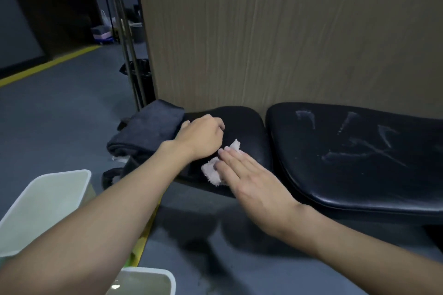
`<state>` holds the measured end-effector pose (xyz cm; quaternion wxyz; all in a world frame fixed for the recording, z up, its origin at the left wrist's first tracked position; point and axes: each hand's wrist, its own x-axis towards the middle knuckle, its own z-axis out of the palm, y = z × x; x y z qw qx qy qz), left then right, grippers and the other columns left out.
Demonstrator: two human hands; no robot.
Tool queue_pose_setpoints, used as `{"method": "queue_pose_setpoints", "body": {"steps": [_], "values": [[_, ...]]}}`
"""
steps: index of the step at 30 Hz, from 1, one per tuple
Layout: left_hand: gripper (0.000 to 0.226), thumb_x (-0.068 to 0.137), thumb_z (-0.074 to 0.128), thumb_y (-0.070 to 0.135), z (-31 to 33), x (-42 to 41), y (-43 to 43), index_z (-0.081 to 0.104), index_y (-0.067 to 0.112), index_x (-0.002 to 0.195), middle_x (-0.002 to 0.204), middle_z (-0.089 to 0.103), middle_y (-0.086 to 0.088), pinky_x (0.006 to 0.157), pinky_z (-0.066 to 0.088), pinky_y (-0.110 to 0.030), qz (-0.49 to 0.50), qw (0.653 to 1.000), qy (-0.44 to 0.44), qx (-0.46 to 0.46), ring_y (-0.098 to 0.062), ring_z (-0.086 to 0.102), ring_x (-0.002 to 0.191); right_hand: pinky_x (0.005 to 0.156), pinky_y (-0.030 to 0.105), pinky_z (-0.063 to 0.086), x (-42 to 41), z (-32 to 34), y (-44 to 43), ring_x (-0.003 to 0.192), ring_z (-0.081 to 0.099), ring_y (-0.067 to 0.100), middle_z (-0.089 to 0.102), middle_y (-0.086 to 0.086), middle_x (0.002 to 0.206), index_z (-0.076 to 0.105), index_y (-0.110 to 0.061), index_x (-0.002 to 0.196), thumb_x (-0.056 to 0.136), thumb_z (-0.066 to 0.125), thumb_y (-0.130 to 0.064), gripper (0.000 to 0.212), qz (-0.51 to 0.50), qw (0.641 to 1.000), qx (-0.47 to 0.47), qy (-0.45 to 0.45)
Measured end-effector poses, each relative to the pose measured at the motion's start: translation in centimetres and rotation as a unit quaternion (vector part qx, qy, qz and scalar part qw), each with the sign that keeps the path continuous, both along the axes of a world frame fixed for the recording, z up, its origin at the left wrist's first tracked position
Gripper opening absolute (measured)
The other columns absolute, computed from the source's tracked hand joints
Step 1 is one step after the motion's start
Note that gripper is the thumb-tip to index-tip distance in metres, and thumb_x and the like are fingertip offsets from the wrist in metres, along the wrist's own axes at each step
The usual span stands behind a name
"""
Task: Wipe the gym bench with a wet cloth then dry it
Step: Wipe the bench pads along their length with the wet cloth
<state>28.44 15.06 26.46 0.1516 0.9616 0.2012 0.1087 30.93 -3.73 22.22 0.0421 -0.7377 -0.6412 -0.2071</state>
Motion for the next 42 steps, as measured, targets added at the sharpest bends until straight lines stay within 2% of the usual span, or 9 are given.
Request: {"method": "queue_pose_setpoints", "body": {"steps": [8,13,15,18,23,27,31,35,42], "values": [[0.038,0.095,0.038,0.011,-0.1,4.8,-5.7,0.069,0.021,0.114,0.115,0.068,0.002,0.089,0.042,-0.026,-0.032,0.985,-0.094,-0.143,-0.014,0.06,0.108,0.114,0.036,0.031,6.9,4.9,-7.9,0.139,0.044,0.028,0.051,0.013,0.145,0.051,-0.006,0.138,0.091,0.057,0.001,0.048,-0.092,0.978,0.143,0.121],[0.039,0.096,0.036,0.02,-0.9,7.3,-9.5,0.063,0.031,0.122,0.127,0.063,0.009,0.114,0.031,-0.042,-0.03,0.992,-0.046,-0.109,-0.013,0.054,0.123,0.12,0.055,0.003,9.4,5.2,-9.9,0.152,0.009,0.029,0.021,0.011,0.163,0.029,-0.014,0.153,0.1,0.009,-0.056,0.071,-0.212,0.96,-0.122,0.138],[0.039,0.099,0.037,0.015,-1.5,7.7,-10.2,0.058,0.026,0.13,0.135,0.057,0.01,0.119,0.016,-0.044,-0.024,0.998,-0.024,-0.058,-0.01,0.046,0.131,0.123,0.049,0.001,9.9,4.3,-9.4,0.153,0.003,0.027,0.011,0.014,0.166,0.015,-0.008,0.157,0.097,-0.003,-0.055,0.078,-0.185,0.963,-0.136,0.138],[0.04,0.1,0.037,0.015,-2.2,7.5,-10.4,0.052,0.025,0.135,0.141,0.05,0.011,0.121,0.006,-0.041,-0.019,0.999,-0.013,-0.035,-0.006,0.035,0.137,0.123,0.044,-0.003,11.0,3.4,-8.8,0.153,-0.007,0.023,-0.003,0.011,0.167,0.003,-0.008,0.158,0.104,0.008,-0.05,0.069,-0.154,0.949,-0.19,0.2],[0.047,0.102,0.035,0.02,-3.0,7.3,-10.2,0.038,0.02,0.148,0.159,0.028,0.007,0.122,0.003,-0.038,-0.022,0.999,0.019,0.044,-0.005,0.015,0.148,0.122,0.045,-0.012,13.0,3.2,-7.6,0.151,-0.02,0.018,-0.013,0.004,0.167,-0.004,-0.013,0.159,0.101,0.003,-0.055,0.072,-0.109,0.95,-0.202,0.209],[0.048,0.102,0.036,0.02,-3.1,7.5,-10.0,0.038,0.019,0.15,0.162,0.022,0.006,0.121,0.003,-0.032,-0.008,0.997,0.032,0.075,-0.007,0.011,0.149,0.12,0.045,-0.015,12.6,2.3,-7.4,0.151,-0.02,0.024,-0.015,0.009,0.166,-0.006,-0.011,0.157,0.076,-0.023,-0.056,0.095,-0.104,0.959,-0.161,0.207],[0.048,0.098,0.034,0.026,-3.1,8.0,-10.1,0.048,0.026,0.144,0.154,0.037,0.011,0.113,0.019,-0.032,0.01,0.994,0.021,0.111,-0.008,0.027,0.142,0.12,0.043,-0.017,14.3,2.2,-6.1,0.149,-0.025,0.022,-0.022,0.008,0.164,-0.011,-0.011,0.157,0.095,-0.007,-0.049,0.072,-0.108,0.949,-0.201,0.216],[0.04,0.092,0.034,0.027,-2.9,8.8,-9.8,0.059,0.029,0.123,0.125,0.054,0.017,0.088,0.028,-0.031,0.025,0.988,-0.011,0.149,-0.011,0.045,0.116,0.121,0.044,-0.013,16.8,2.1,-4.2,0.151,-0.02,0.019,-0.018,0.004,0.166,-0.007,-0.013,0.158,0.105,0.01,-0.04,0.062,-0.115,0.948,-0.198,0.22],[0.037,0.092,0.031,0.033,-3.3,8.9,-9.7,0.055,0.028,0.119,0.124,0.049,0.018,0.09,0.031,-0.035,0.017,0.987,-0.005,0.162,-0.011,0.043,0.114,0.12,0.052,-0.011,21.4,2.6,0.1,0.152,-0.013,0.018,-0.005,-0.002,0.168,0.01,-0.024,0.159,0.105,0.01,-0.043,0.057,-0.164,0.94,-0.168,0.246]]}}
